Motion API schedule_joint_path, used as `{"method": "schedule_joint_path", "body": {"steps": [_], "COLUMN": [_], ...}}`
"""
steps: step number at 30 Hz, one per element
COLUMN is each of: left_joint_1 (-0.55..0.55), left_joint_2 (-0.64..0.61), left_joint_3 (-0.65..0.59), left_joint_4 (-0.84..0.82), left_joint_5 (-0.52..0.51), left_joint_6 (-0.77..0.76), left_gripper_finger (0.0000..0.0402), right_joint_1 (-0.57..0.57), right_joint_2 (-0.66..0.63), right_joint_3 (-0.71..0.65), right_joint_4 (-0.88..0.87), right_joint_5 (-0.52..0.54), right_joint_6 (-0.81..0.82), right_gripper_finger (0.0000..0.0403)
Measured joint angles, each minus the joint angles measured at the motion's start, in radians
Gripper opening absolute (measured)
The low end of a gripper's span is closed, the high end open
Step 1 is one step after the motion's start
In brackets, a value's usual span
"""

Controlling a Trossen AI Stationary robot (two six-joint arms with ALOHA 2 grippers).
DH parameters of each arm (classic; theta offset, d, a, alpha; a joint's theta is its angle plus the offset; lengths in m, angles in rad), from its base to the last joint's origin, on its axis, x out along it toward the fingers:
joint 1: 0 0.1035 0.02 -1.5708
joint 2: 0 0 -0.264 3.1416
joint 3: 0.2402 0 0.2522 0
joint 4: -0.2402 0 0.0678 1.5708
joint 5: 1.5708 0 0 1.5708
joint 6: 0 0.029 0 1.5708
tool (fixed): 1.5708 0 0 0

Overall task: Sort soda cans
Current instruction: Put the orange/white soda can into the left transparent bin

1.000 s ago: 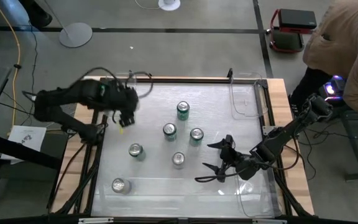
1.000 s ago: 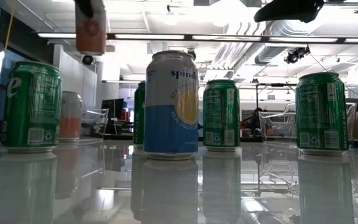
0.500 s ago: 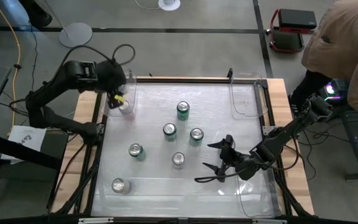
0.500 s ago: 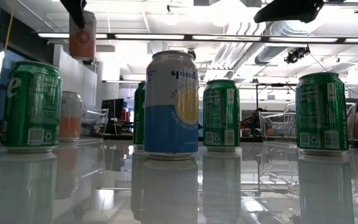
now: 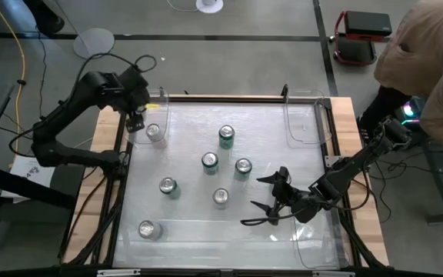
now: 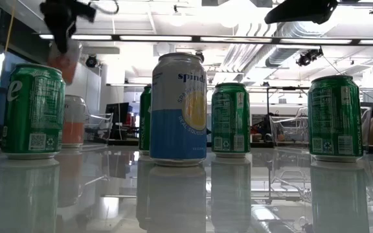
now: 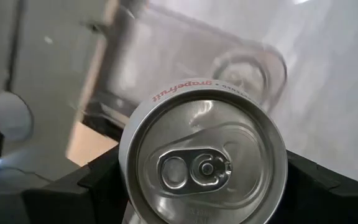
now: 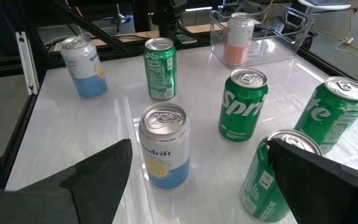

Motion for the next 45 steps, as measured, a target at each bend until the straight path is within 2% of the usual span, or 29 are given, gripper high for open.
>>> {"method": "schedule_joint_path", "body": {"steps": [3,10,17,28,36,45], "left_joint_1": [0.025,0.066,0.117,0.252,0.301,0.312], "left_joint_2": [-0.028,-0.097,-0.152,-0.151,-0.151,-0.151], "left_joint_3": [-0.098,-0.272,-0.342,-0.447,-0.522,-0.609], "left_joint_4": [0.004,0.033,0.128,0.242,0.313,0.368], "left_joint_5": [0.048,0.053,0.123,0.264,0.282,0.277], "left_joint_6": [0.022,0.075,0.121,0.185,0.209,0.232], "left_gripper_finger": [0.0286,0.0286,0.0286,0.0286,0.0306,0.0309], "right_joint_1": [0.000,0.000,0.000,-0.001,-0.001,-0.034], "right_joint_2": [0.000,0.000,0.000,0.000,0.000,0.000], "right_joint_3": [0.000,0.000,-0.001,-0.001,-0.001,-0.001], "right_joint_4": [0.000,0.000,0.007,0.008,0.023,0.023], "right_joint_5": [0.000,0.027,0.035,0.035,0.045,0.043], "right_joint_6": [0.000,0.001,0.001,0.001,0.001,0.005], "right_gripper_finger": [0.0365,0.0365,0.0365,0.0365,0.0365,0.0365]}}
